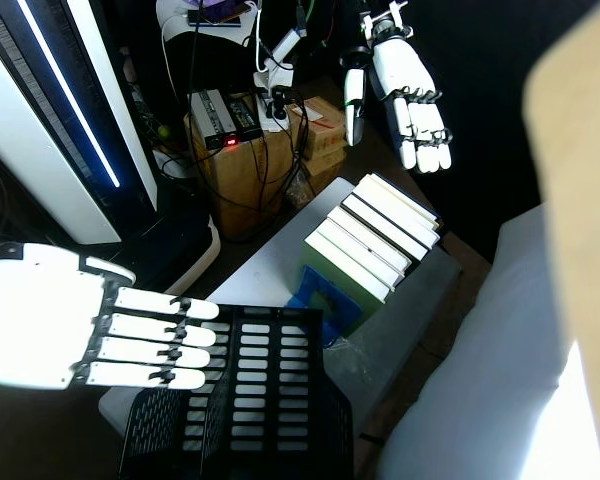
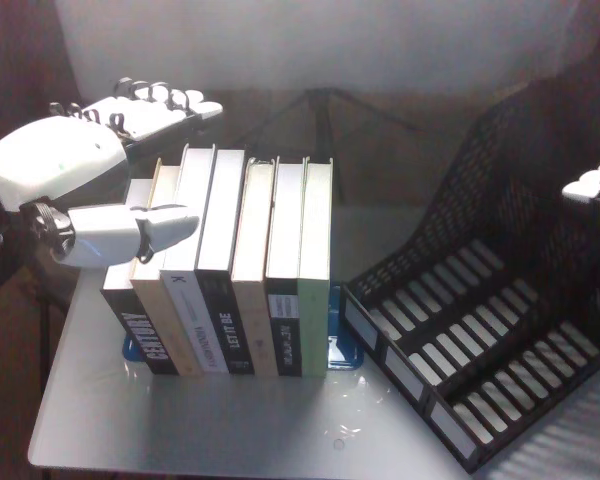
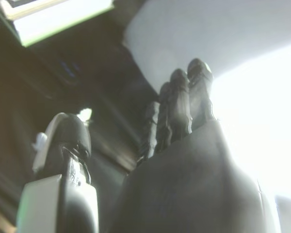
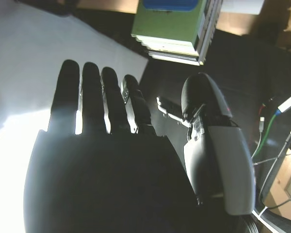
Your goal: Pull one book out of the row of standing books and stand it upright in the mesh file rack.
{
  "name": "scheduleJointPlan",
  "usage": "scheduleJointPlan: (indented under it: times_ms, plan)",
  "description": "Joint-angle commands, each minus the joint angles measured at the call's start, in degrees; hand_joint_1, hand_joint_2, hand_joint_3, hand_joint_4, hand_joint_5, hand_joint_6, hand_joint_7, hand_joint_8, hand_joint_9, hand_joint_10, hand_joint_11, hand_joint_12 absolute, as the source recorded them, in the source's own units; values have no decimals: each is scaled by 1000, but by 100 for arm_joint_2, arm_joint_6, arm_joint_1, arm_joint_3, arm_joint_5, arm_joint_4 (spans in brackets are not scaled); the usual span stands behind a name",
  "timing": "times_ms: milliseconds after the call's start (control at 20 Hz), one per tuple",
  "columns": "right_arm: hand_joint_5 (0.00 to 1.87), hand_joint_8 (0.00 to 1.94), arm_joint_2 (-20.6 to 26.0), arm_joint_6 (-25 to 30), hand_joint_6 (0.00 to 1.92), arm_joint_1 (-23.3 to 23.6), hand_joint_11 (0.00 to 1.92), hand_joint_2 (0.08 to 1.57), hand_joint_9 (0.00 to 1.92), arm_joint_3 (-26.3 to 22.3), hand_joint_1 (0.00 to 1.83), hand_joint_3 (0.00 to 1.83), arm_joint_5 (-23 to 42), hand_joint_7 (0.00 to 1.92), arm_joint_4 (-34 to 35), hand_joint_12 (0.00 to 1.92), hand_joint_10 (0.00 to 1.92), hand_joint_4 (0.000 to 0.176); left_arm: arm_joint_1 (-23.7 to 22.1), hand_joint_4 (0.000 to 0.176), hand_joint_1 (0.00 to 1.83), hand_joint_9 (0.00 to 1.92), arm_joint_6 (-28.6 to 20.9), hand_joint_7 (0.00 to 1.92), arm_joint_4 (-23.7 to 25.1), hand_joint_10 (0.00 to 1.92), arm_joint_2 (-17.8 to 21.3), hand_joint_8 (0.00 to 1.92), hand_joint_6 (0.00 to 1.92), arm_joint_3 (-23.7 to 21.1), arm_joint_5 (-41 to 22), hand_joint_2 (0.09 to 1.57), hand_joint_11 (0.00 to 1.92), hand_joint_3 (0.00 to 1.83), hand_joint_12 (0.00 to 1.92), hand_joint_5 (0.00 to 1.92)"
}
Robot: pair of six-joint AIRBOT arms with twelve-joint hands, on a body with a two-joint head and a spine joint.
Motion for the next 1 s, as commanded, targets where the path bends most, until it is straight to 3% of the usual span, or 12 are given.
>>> scheduleJointPlan:
  times_ms: [0, 100, 200, 350, 400, 500, 650, 800, 950]
  plan:
    - [0, 0, 36, 1, 0, 56, 0, 1275, 0, 39, 290, 27, 497, 0, 77, 0, 0, 0, -88, 30, 240, 0, -13, 0, -30, 0, -13, 0, 16, 45, -540, 1332, 0, 11, 0, 61]
    - [0, 0, 19, -1, 0, 54, 0, 1275, 0, 56, 307, 18, 485, 0, 77, 0, 0, 0, -162, 28, 260, 0, -54, 0, 132, 0, -73, 0, 23, 90, -382, 1320, 0, 2, 0, 88]
    - [0, 0, -14, -1, 0, 54, 0, 1279, 0, 78, 303, 13, 458, 0, 77, 0, 0, 0, -250, 49, 76, 0, -108, 0, 369, 0, -123, 0, 20, 137, -147, 1320, 0, 3, 0, 92]
    - [0, 0, -53, -1, 0, 48, 0, 1281, 0, 102, 275, 8, 439, 0, 78, 0, 0, 0, -408, 69, 30, 0, -219, 0, 779, 0, -256, 0, 32, 260, 281, 1285, 0, 0, 0, 136]
    - [0, 0, -58, -1, 0, 41, 0, 1281, 0, 103, 280, 7, 434, 0, 87, 0, 0, 0, -480, 70, 5, 0, -243, 0, 939, 0, -312, 0, 35, 298, 457, 1278, 0, 0, 0, 155]
    - [0, 0, -72, 0, 0, 35, 0, 1283, 0, 102, 344, 4, 433, 0, 104, 0, 0, 0, -596, 49, 39, 0, -277, 0, 1238, 0, -415, 0, 37, 362, 792, 1264, 0, 0, 0, 277]
    - [0, 0, -94, 0, 0, 21, 0, 1291, 0, 111, 332, 5, 422, 0, 117, 0, 0, 0, -679, 55, 13, 0, -303, 0, 1419, 0, -555, 0, 50, 470, 1097, 1255, 0, 0, 0, 373]
    - [0, 0, -116, 1, 0, 6, 0, 1280, 0, 118, 338, 0, 391, 0, 148, 0, 0, 0, -788, 38, 40, 0, -320, 2, 1683, 0, -687, 0, 38, 550, 1427, 1239, 0, 0, 0, 491]
    - [0, 0, -146, 2, 0, -11, 0, 1280, 0, 126, 359, 0, 391, 0, 191, 0, 0, 0, -870, 42, 45, 0, -291, 19, 1872, 0, -792, 5, 32, 616, 1712, 1229, 0, 0, 0, 521]
